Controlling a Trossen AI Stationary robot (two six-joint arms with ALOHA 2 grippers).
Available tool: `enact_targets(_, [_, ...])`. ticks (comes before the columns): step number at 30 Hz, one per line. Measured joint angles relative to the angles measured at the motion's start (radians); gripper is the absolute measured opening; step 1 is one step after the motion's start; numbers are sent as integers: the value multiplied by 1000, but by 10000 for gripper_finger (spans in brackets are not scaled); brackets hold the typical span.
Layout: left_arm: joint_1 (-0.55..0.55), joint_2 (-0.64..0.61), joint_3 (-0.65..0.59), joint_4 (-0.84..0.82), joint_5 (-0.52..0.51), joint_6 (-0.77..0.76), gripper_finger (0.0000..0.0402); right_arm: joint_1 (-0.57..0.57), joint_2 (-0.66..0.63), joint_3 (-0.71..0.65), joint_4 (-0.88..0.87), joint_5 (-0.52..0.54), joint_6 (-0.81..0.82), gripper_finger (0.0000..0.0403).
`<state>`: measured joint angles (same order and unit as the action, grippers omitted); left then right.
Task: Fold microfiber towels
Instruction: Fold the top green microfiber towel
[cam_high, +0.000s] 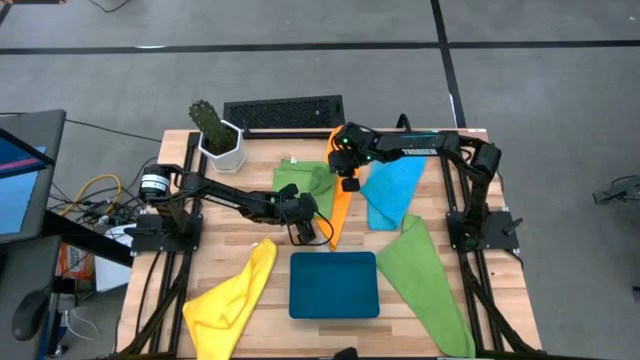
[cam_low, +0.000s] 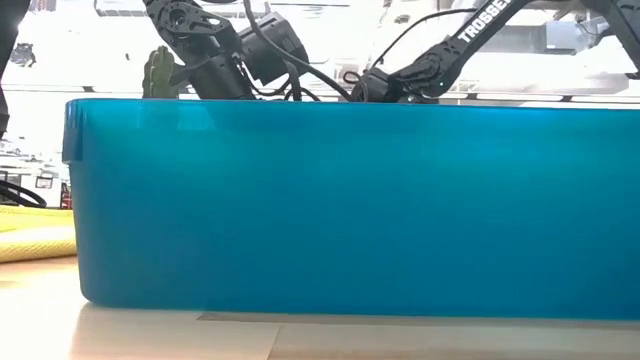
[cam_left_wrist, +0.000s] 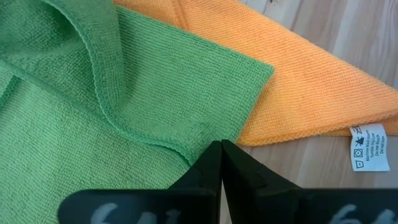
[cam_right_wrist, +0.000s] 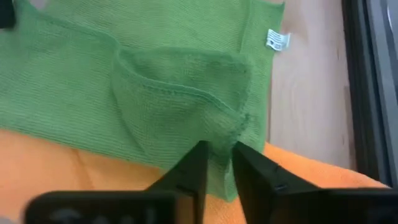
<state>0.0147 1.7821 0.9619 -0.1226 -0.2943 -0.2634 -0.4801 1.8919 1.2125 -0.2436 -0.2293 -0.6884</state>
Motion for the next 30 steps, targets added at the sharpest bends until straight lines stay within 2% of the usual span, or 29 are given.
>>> enact_targets(4, [0, 0, 0, 0, 0, 0, 0, -8, 0, 10, -2, 2, 0, 20])
enact_targets(5, [0, 0, 0, 0, 0, 0, 0, -9, 0, 10, -1, 2, 0, 13])
enact_targets(10, [0, 0, 0, 0, 0, 0, 0, -9, 0, 10, 51, 58, 34, 19])
enact_targets(16, [0, 0, 0, 0, 0, 0, 0, -11, 0, 10, 73, 51, 28, 9])
enact_targets(22, [0, 0, 0, 0, 0, -6, 0, 17, 40, 15, 136, 72, 9, 58])
enact_targets(30, [0, 0, 0, -2, 0, -9, 0, 33, 77, 64, 135, 138, 7, 67])
